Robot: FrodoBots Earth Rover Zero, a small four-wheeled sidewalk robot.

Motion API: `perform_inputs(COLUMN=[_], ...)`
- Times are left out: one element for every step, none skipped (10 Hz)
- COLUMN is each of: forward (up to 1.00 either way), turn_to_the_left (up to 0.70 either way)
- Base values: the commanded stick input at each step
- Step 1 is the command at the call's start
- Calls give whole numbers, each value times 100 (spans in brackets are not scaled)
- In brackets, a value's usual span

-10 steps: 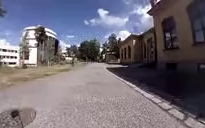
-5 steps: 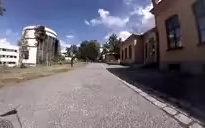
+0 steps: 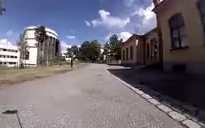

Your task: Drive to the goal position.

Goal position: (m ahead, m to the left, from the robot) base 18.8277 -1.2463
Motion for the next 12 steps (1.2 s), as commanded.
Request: perform_inputs(forward=[85, 85, 85, 85, 85, 85, 85, 85, 85, 85, 85, 85], turn_to_the_left=[0, 0, 0, 0, 0, 0, 0, 0, 0, 0, 0, 0])
